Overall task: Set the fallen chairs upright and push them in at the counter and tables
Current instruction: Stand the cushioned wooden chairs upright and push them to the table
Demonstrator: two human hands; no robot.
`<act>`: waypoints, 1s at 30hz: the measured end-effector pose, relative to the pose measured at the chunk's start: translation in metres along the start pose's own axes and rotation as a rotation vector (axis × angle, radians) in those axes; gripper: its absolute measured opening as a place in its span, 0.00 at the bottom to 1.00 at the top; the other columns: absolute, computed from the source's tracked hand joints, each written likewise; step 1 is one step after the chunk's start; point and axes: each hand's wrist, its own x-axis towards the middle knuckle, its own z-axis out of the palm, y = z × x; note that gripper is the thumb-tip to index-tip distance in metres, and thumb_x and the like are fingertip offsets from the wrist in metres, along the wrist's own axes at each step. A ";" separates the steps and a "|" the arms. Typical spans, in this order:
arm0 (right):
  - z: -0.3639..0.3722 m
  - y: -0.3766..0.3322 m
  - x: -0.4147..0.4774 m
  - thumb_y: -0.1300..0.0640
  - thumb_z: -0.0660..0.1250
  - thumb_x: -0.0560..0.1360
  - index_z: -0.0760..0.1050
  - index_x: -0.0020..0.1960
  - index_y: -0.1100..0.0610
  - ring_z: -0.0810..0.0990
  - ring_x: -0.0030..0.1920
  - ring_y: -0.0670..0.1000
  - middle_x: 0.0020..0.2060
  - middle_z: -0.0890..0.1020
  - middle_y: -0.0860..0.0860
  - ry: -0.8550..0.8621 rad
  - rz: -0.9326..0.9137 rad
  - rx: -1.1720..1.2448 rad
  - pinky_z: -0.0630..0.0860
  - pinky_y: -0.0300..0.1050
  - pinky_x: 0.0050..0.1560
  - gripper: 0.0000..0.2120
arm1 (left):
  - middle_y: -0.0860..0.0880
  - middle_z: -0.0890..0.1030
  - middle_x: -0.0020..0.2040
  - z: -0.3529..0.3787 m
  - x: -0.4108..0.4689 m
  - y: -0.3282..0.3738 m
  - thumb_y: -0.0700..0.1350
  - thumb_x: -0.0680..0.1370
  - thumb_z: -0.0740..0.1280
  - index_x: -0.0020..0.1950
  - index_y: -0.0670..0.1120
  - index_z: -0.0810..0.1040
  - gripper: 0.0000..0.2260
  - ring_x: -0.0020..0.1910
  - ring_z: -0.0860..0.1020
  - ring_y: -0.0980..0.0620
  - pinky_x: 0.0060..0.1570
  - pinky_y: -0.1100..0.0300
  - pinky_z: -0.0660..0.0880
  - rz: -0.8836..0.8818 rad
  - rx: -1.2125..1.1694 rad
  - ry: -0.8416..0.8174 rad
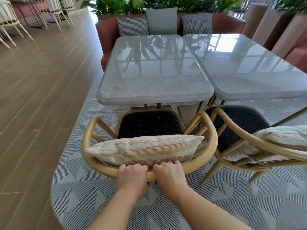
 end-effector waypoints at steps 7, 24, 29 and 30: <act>-0.006 0.009 -0.007 0.62 0.66 0.72 0.71 0.53 0.56 0.76 0.52 0.57 0.50 0.78 0.53 -0.013 -0.007 0.017 0.65 0.54 0.55 0.10 | 0.55 0.79 0.49 -0.009 -0.002 0.004 0.47 0.71 0.61 0.48 0.55 0.73 0.07 0.51 0.77 0.51 0.51 0.52 0.65 -0.038 0.014 -0.042; -0.023 0.022 -0.013 0.67 0.61 0.73 0.75 0.52 0.59 0.78 0.52 0.58 0.50 0.81 0.55 -0.099 -0.050 -0.008 0.66 0.50 0.54 0.10 | 0.50 0.79 0.50 -0.035 -0.007 0.015 0.37 0.71 0.69 0.47 0.53 0.71 0.13 0.53 0.76 0.47 0.53 0.54 0.67 -0.012 -0.022 -0.219; -0.028 0.016 -0.010 0.67 0.62 0.74 0.74 0.53 0.60 0.78 0.52 0.59 0.50 0.81 0.56 -0.094 -0.056 -0.011 0.66 0.50 0.53 0.09 | 0.51 0.79 0.50 -0.038 -0.007 0.009 0.39 0.71 0.71 0.47 0.54 0.72 0.13 0.54 0.76 0.47 0.54 0.52 0.66 -0.044 -0.036 -0.201; -0.029 0.014 -0.009 0.67 0.61 0.74 0.74 0.53 0.60 0.78 0.52 0.59 0.50 0.81 0.56 -0.098 -0.057 -0.012 0.66 0.50 0.53 0.09 | 0.52 0.80 0.50 -0.038 -0.007 0.008 0.39 0.71 0.70 0.46 0.55 0.71 0.13 0.54 0.76 0.47 0.55 0.52 0.66 -0.051 -0.036 -0.187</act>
